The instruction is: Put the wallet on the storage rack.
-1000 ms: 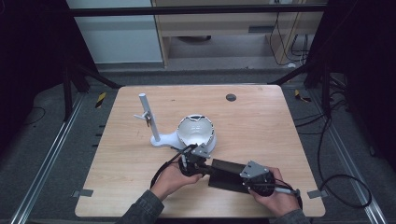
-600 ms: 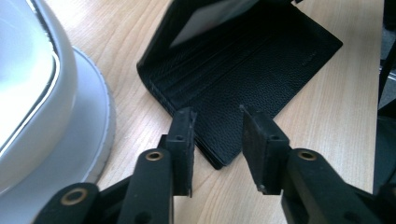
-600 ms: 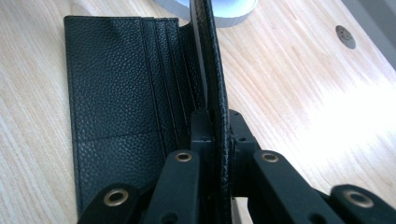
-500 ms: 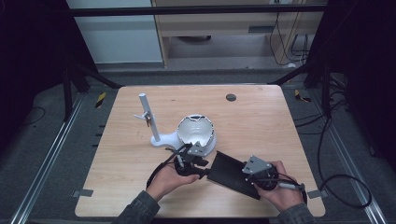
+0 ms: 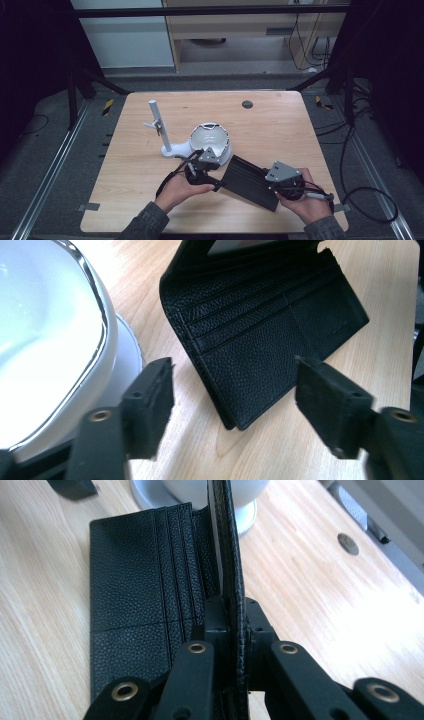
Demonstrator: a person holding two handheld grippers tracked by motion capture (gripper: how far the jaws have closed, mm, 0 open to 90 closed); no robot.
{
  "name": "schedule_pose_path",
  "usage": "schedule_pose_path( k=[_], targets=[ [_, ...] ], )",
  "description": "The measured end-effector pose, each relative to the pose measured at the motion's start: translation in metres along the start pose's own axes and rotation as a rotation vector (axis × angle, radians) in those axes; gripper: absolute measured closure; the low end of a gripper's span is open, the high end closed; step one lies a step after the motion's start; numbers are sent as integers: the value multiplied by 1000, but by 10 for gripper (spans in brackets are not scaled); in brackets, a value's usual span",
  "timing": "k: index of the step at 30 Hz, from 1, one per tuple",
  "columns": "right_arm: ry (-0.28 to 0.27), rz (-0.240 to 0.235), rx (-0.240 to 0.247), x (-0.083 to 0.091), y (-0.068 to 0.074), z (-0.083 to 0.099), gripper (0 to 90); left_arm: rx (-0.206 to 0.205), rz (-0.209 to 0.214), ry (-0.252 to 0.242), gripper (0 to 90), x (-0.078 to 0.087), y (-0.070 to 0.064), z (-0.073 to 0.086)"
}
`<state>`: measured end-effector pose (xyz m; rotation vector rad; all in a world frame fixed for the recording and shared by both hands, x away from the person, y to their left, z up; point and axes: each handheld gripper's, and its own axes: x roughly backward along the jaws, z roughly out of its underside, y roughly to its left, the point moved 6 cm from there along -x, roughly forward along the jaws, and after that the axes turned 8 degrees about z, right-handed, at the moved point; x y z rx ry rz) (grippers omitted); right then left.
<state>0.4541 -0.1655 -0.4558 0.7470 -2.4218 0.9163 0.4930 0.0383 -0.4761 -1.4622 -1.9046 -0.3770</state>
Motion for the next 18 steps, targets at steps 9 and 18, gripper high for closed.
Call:
schedule_pose_path(
  k=[9, 18],
  targets=[
    [-64, -8, -15, 11, -5, -12, 847, -1, 18, -21, 225, -4, 2, -5],
    [-113, -19, -33, 20, -7, -19, 847, 20, 45, -26, 223, -13, 8, -9]
  ],
)
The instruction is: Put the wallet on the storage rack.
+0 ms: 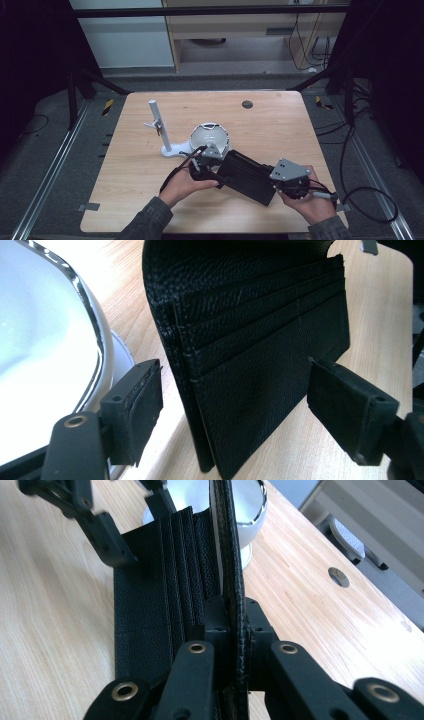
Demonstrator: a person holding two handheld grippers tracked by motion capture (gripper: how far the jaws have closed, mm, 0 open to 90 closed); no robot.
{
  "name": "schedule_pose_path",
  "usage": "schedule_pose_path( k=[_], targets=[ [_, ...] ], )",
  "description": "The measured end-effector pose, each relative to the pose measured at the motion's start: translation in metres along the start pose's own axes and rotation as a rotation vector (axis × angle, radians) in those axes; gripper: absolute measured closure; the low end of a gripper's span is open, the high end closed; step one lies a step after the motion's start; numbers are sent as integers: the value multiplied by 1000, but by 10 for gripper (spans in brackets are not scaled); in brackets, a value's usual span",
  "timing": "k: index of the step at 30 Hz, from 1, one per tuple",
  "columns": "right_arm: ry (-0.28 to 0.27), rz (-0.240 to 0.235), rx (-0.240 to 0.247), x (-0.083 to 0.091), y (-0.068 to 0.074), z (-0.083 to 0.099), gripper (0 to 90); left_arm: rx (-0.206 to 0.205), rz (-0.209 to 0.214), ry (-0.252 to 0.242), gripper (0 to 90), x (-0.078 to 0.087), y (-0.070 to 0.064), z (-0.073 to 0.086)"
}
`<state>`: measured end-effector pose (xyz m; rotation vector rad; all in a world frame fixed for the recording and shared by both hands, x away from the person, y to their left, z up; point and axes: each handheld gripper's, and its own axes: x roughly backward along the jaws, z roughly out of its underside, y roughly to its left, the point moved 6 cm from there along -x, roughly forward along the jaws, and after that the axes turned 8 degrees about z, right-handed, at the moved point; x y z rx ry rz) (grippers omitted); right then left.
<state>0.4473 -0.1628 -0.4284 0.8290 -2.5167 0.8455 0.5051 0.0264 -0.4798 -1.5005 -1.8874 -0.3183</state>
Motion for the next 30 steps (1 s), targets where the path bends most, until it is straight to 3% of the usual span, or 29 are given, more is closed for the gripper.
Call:
schedule_pose_path(
  k=[4, 7, 10, 12, 14, 19, 21, 30],
  targets=[
    [-21, -8, -7, 4, -1, -4, 847, 4, 15, 1, 231, -2, 2, 0],
    [-36, -7, -12, 5, -1, -6, 847, 18, 32, -8, 286, -2, 3, -2],
    [-52, -13, -18, 5, -1, -7, 847, 34, 73, -10, 375, -1, 1, -3],
    [-56, -15, -16, 5, -1, -7, 847, 25, 76, -8, 499, 1, 0, -5],
    [-61, -18, -18, 6, -1, -6, 846, 31, 82, -12, 554, 4, -2, -7],
    [-72, -28, -28, 9, -4, -5, 843, 65, 141, -65, 757, 17, -9, -15],
    [-63, -23, -20, 10, -5, -3, 841, 66, 127, -76, 792, 22, -11, -18],
    [-46, -8, -11, 8, -6, 3, 790, 4, 17, -55, 806, 37, -22, -35]
  ],
)
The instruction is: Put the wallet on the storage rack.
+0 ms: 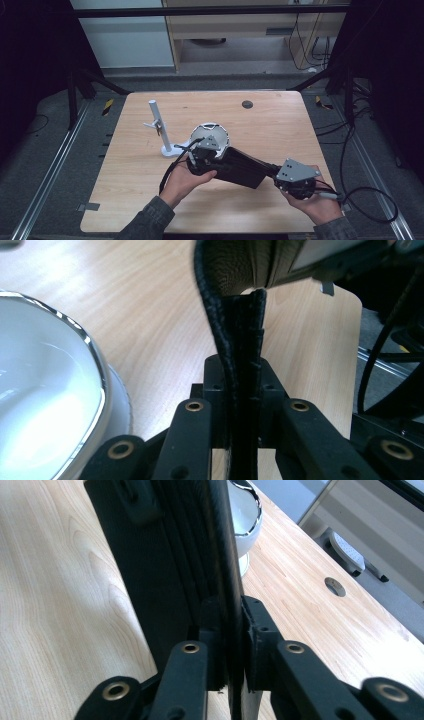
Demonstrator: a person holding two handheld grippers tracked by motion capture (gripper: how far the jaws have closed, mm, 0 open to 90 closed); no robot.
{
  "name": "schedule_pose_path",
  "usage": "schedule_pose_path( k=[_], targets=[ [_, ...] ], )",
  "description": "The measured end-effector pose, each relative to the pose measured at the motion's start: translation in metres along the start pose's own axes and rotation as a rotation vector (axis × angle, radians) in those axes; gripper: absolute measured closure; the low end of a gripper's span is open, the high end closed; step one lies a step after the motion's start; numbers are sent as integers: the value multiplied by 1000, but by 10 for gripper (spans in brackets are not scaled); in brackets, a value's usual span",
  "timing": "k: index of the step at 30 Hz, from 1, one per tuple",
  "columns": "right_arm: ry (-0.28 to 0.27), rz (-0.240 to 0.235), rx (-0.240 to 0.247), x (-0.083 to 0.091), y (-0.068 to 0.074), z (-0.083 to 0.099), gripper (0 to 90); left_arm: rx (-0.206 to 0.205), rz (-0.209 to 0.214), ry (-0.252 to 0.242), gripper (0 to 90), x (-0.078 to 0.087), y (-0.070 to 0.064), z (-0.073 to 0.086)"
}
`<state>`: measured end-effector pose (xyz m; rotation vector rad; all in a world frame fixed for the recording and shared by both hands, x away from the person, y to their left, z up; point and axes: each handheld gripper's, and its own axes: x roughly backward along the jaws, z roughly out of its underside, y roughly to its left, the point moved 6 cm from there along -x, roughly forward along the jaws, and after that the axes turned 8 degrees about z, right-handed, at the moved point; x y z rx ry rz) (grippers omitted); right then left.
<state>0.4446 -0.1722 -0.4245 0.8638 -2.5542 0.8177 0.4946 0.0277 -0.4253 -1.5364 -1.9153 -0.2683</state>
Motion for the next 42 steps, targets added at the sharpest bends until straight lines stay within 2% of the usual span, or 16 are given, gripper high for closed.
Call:
schedule_pose_path(
  k=[5, 8, 14, 22, 26, 32, 37, 40, 42],
  targets=[
    [12, -10, -12, -6, 5, 7, 694, -12, -32, 1, 807, 6, 0, -7],
    [26, -13, -30, -11, 9, 12, 579, -14, -49, -5, 806, 10, 2, -10],
    [40, -14, -63, -18, 15, 23, 408, -32, -75, -7, 806, 20, 1, -20],
    [71, 22, -122, -29, 14, 43, 296, -51, -115, 8, 806, 34, 2, -26],
    [92, 66, -164, -36, 7, 53, 252, -55, -128, 3, 806, 40, 3, -29],
    [134, 177, -269, -51, -7, 72, 146, -53, -146, -5, 805, 49, 3, -32],
    [159, 208, -356, -56, -11, 86, 133, -67, -163, 18, 805, 57, 0, -37],
    [165, 230, -380, -56, -13, 92, 135, -74, -177, 25, 805, 63, -2, -42],
    [172, 250, -380, -56, -14, 95, 134, -80, -186, 31, 805, 68, -3, -45]
  ],
)
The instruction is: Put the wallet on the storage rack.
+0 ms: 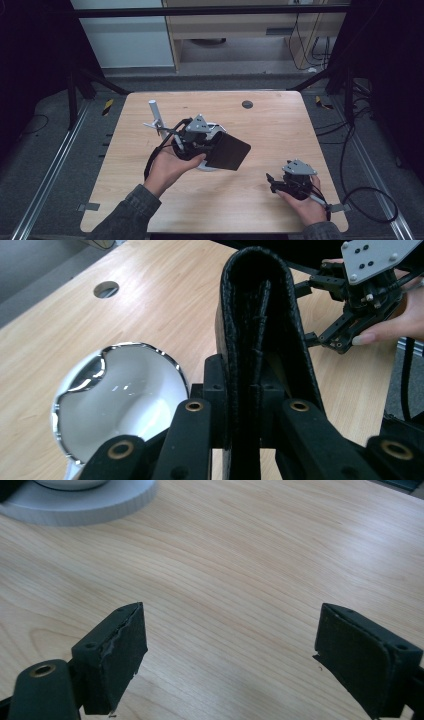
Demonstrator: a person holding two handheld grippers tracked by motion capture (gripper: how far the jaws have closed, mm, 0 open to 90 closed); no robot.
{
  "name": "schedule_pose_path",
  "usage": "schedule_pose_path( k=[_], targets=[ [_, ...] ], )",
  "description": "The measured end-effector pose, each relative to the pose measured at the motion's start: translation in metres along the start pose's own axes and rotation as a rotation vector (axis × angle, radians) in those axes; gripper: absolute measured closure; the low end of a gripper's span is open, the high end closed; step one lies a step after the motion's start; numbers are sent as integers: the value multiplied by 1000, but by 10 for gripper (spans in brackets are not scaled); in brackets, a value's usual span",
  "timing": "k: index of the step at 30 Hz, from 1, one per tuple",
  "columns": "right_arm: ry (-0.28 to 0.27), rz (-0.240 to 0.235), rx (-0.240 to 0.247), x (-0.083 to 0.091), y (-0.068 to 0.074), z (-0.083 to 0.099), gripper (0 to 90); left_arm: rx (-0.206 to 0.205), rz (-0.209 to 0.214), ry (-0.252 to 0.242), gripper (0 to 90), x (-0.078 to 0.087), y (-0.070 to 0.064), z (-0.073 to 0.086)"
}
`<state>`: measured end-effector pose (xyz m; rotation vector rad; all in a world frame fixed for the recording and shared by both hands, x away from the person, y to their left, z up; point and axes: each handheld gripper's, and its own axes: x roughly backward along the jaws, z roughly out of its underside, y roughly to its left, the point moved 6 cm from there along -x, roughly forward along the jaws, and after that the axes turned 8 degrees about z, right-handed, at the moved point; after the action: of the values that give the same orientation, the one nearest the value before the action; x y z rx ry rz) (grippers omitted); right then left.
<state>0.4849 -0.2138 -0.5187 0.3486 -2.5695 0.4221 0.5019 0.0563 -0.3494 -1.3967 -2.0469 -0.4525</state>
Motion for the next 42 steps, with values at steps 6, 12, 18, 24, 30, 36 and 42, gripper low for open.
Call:
schedule_pose_path(
  k=[6, 12, 18, 24, 30, 36, 42],
  targets=[
    [21, 31, -16, -1, -5, 5, 115, -3, -24, 8, 805, 11, 2, -7],
    [22, 43, -32, -1, -6, 6, 117, -9, -33, -7, 805, 23, 4, -14],
    [24, 53, -23, -1, -6, 6, 116, -7, -48, -17, 805, 33, 7, -18],
    [36, 62, -39, -1, -9, 8, 115, -4, -64, -17, 805, 45, 11, -20],
    [42, 62, -32, -2, -9, 9, 115, 2, -84, -9, 805, 55, 19, -23],
    [45, 62, -31, -2, -9, 9, 114, 6, -105, 14, 805, 61, 28, -23],
    [53, 59, -31, -3, -8, 10, 114, 23, -119, 36, 805, 61, 39, -18]
  ],
)
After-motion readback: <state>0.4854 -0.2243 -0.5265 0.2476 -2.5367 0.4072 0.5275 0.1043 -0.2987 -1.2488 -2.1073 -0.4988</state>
